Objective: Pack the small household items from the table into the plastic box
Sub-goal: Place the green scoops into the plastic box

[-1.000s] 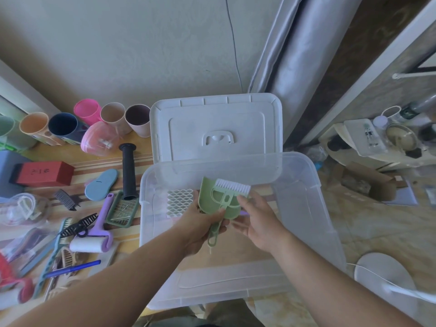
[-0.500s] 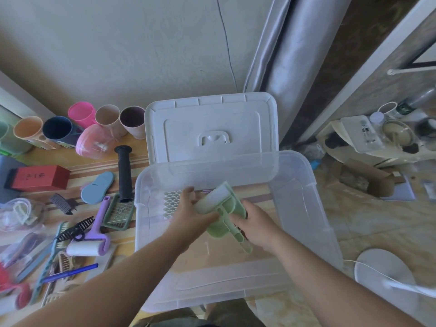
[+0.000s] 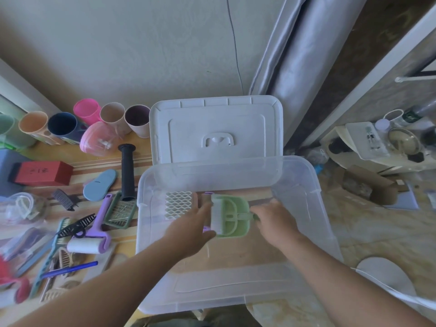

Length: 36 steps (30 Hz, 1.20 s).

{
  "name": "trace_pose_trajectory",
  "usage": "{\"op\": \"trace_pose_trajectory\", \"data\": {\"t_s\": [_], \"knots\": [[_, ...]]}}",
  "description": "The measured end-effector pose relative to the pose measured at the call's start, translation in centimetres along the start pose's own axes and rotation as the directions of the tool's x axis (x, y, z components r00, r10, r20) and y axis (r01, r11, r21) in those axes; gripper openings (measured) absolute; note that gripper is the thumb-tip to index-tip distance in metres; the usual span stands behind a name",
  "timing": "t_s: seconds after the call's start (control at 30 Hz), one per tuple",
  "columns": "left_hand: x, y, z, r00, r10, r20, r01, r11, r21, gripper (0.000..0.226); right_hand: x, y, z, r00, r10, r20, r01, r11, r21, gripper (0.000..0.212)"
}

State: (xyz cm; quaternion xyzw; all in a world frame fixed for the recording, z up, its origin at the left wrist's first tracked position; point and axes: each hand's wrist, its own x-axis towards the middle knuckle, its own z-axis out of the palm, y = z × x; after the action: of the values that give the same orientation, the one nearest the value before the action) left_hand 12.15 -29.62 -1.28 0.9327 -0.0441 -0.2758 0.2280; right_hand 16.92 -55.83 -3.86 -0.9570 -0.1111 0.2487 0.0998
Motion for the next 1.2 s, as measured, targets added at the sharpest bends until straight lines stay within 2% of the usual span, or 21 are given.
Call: {"op": "trace_pose_trajectory", "data": {"t_s": [0.07,0.13,0.2,0.27,0.4,0.5,0.8,0.97,1.1,1.2], "knots": [[-0.9,-0.6,-0.7,0.992,0.119,-0.031,-0.105,0.951,0.292,0.048,1.4,1.5,0.1,0.997,0.070,-0.036,-0.073,0.992,-0.101,0.030],[-2.3,-1.6,-1.6,0.953,0.274,-0.125,-0.191,0.871,0.452,0.032,2.8,2.5,0.3,0.992,0.108,-0.059,-0.117,0.979,-0.168,0.036],[-3.7,-3.3,-2.6,0.916,0.320,-0.241,-0.164,0.849,0.503,0.028,3.9,3.0,0.8,0.991,0.123,-0.054,-0.132,0.969,-0.209,0.043],[-5.0,-4.9,-3.7,0.910,0.281,-0.303,-0.087,0.847,0.524,0.031,4.8,3.4,1.3,0.992,0.116,-0.058,-0.127,0.963,-0.238,0.046],[-6.4,-6.8,-4.6,0.918,0.153,-0.367,0.042,0.881,0.472,0.047,5.7,3.5,1.9,0.990,0.113,-0.084,-0.131,0.956,-0.261,0.046],[-6.6,-7.4,-4.3,0.907,0.157,-0.392,0.046,0.886,0.462,0.054,5.7,3.1,1.8,0.991,0.118,-0.060,-0.130,0.949,-0.287,0.046],[-7.8,-9.5,-3.6,0.878,0.146,-0.456,0.090,0.885,0.456,0.052,5.4,0.4,2.4,0.990,0.143,-0.022,-0.144,0.959,-0.244,0.048],[-8.0,-9.5,-3.7,0.874,0.180,-0.451,0.014,0.919,0.394,0.047,4.8,-0.8,3.7,0.987,0.155,-0.046,-0.161,0.968,-0.192,0.048],[-8.2,-9.1,-4.0,0.858,0.168,-0.485,-0.048,0.967,0.250,0.049,3.3,-2.4,3.4,0.983,0.181,-0.043,-0.185,0.976,-0.114,0.062],[-8.8,-9.4,-4.2,0.817,0.160,-0.555,-0.116,0.987,0.113,0.049,1.8,-6.3,2.8,0.992,0.086,-0.096,-0.089,0.996,-0.029,0.068]]}}
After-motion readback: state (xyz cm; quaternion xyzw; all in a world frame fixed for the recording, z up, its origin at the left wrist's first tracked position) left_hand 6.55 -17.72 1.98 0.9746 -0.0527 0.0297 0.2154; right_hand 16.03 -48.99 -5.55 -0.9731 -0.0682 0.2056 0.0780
